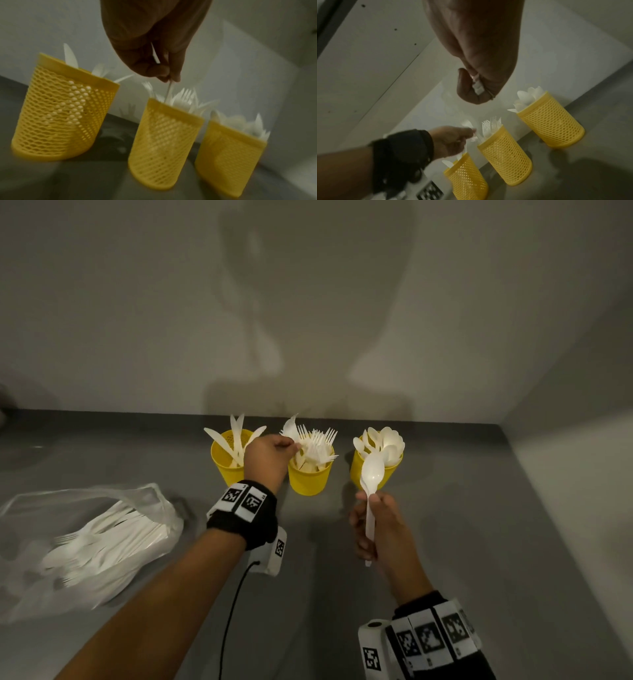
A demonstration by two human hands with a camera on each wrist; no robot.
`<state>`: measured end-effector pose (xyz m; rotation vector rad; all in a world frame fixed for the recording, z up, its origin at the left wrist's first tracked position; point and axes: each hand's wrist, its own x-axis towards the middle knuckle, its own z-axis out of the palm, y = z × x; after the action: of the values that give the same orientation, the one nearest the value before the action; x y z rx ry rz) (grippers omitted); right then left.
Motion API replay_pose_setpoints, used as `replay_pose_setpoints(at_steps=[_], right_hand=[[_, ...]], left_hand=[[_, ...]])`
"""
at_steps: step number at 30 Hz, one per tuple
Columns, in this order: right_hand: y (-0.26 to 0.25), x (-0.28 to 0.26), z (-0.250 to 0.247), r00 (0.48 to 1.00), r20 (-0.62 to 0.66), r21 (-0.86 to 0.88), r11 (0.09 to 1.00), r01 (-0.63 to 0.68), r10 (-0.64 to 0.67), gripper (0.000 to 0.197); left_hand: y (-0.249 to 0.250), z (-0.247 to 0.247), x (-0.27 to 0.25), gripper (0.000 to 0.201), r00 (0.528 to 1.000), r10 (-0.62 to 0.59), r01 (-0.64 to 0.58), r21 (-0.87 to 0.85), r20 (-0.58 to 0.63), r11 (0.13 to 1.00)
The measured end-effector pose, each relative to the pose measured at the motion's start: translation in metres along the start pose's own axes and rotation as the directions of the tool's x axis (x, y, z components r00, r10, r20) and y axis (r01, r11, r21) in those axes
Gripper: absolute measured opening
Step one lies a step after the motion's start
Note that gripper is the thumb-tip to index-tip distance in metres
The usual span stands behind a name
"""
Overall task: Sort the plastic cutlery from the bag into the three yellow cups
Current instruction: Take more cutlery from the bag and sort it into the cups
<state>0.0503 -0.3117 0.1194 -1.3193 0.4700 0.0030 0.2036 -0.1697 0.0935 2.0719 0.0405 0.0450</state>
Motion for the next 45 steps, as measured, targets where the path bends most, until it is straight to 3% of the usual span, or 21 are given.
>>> replay_pose_setpoints(at_steps=[3,5,9,11,14,17,26,29,33,35,38,41,43,45], right_hand=[[0.001,0.003,-0.002,1.000,0.027,0.108,0.994,-0.015,0.012,0.029],[0.001,0.004,-0.004,0.999,0.043,0.143,0.989,-0.025,0.019,0.031],[0.002,0.006,-0.003,0.999,0.037,0.126,0.992,-0.014,0.010,0.028],[0.003,0.005,0.001,0.998,0.056,0.113,0.994,0.008,-0.015,0.027],[0.003,0.001,0.011,0.995,0.093,0.084,0.996,0.024,-0.032,0.021],[0.004,-0.002,0.021,0.996,0.081,0.057,0.998,0.032,-0.036,0.007],[0.011,-0.007,0.024,0.996,0.071,-0.005,0.999,0.053,-0.052,0.010],[0.012,-0.001,0.020,0.996,0.048,0.002,0.997,0.072,-0.072,0.024],[0.013,0.006,0.010,0.992,-0.053,0.077,0.990,0.114,-0.111,0.007],[0.013,0.008,0.003,0.990,-0.075,0.118,0.984,0.132,-0.123,0.008],[0.013,0.010,-0.007,0.981,-0.132,0.044,0.988,0.149,-0.142,0.011],[0.013,0.012,-0.012,0.971,-0.196,0.000,0.990,0.143,-0.141,0.011],[0.012,0.012,-0.013,0.967,-0.218,-0.006,0.991,0.135,-0.133,0.011],[0.010,0.012,-0.013,0.963,-0.234,-0.007,0.991,0.135,-0.133,0.008]], left_hand=[[-0.012,0.010,0.003,0.024,0.989,-0.003,-0.026,0.198,0.145,0.980],[-0.014,0.008,0.002,0.033,0.986,-0.015,-0.020,0.205,0.166,0.979],[-0.004,-0.003,-0.021,0.049,0.999,-0.044,0.045,-0.092,0.009,0.995],[0.006,-0.006,-0.044,0.040,1.000,-0.008,0.009,-0.214,0.004,0.977],[0.024,-0.011,-0.075,0.008,0.965,0.042,0.017,-0.221,0.259,0.975],[0.033,-0.017,-0.094,0.021,0.853,0.107,0.008,-0.217,0.511,0.976],[0.032,-0.024,-0.105,0.010,0.857,-0.012,0.223,-0.349,0.516,0.910],[0.031,-0.023,-0.099,0.009,0.887,-0.042,0.211,-0.322,0.460,0.923],[0.030,-0.027,-0.085,0.012,0.964,-0.054,0.145,-0.345,0.260,0.927],[0.030,-0.031,-0.074,0.012,0.989,-0.063,0.111,-0.393,0.134,0.913],[0.032,-0.033,-0.051,0.012,0.998,-0.056,0.053,-0.376,0.003,0.925],[0.030,-0.026,-0.029,0.013,0.989,0.027,-0.069,-0.284,-0.148,0.956],[0.024,-0.015,-0.018,0.018,0.983,0.082,-0.105,-0.135,-0.165,0.985],[0.013,-0.002,-0.012,0.022,0.996,0.059,-0.055,0.047,-0.067,0.997]])
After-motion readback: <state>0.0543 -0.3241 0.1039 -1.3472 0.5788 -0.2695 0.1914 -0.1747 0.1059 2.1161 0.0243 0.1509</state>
